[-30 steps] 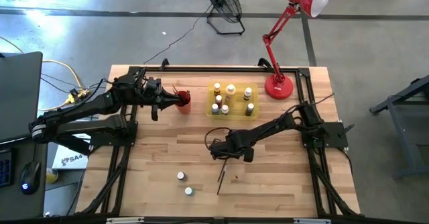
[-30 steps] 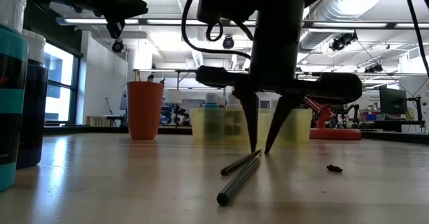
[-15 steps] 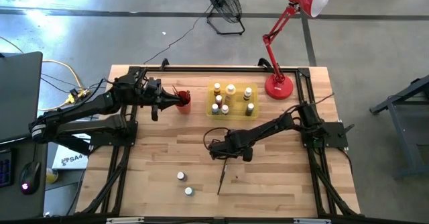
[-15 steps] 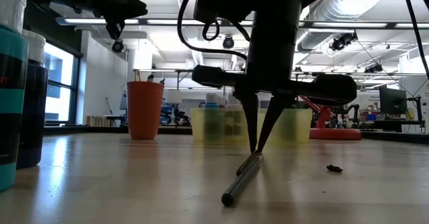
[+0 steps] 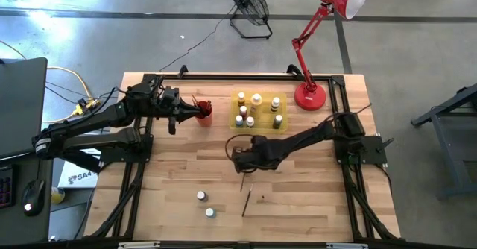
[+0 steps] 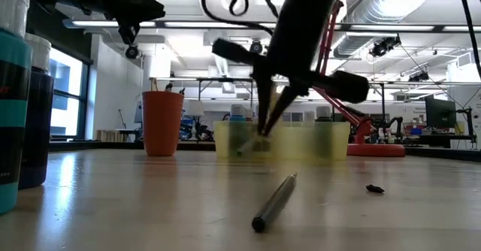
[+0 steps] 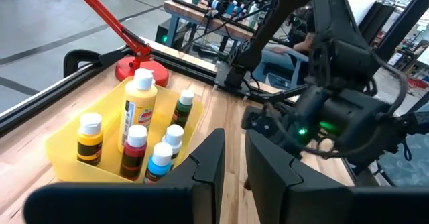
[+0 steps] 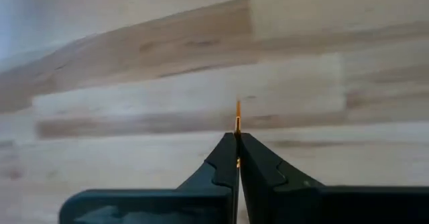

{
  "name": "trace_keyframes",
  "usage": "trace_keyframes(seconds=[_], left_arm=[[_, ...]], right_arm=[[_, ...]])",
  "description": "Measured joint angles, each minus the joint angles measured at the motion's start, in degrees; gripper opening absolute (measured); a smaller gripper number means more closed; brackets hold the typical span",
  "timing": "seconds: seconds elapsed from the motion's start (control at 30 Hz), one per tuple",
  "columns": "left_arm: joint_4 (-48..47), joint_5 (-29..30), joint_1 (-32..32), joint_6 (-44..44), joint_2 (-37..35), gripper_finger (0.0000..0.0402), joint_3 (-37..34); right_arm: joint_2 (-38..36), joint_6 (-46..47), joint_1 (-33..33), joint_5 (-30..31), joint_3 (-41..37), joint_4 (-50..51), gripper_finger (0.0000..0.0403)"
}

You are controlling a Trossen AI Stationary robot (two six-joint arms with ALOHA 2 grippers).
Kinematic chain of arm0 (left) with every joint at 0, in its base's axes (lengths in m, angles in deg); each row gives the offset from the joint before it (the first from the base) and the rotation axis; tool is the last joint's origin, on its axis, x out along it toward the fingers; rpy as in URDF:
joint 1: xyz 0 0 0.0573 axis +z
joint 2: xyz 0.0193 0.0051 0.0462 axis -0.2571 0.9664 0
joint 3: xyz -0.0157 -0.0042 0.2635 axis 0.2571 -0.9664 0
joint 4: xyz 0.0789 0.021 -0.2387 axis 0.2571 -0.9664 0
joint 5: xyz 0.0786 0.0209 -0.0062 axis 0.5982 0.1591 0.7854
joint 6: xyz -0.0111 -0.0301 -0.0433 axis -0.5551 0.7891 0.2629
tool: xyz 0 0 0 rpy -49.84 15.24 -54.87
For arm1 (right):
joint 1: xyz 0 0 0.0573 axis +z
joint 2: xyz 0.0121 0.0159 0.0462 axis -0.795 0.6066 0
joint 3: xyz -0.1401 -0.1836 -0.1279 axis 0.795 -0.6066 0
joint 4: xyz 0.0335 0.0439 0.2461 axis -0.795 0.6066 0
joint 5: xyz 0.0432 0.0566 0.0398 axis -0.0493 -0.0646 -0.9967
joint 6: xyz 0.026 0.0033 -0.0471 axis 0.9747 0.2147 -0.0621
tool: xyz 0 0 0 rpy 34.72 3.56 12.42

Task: Pick & Place Paint Supplies
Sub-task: Put the orange paintbrush into the orange cup

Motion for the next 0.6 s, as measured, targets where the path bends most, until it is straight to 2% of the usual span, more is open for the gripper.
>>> trace_keyframes(seconds=[0.17,0.33,0.6], left_arm=[[-0.14,0.00,0.00,0.00,0.01,0.0056,0.00],[-0.76,-0.45,0.01,0.83,0.00,0.0056,0.00],[-3.13,-9.08,0.00,7.49,1.93,0.0056,0.00]], right_arm=[[-3.63,-5.45,-0.38,3.85,0.02,-2.63,0.0003],[-7.66,-17.95,-1.11,8.80,0.07,-7.25,0.0003],[-13.41,-39.29,-2.44,18.33,0.12,-19.80,0.0003]])
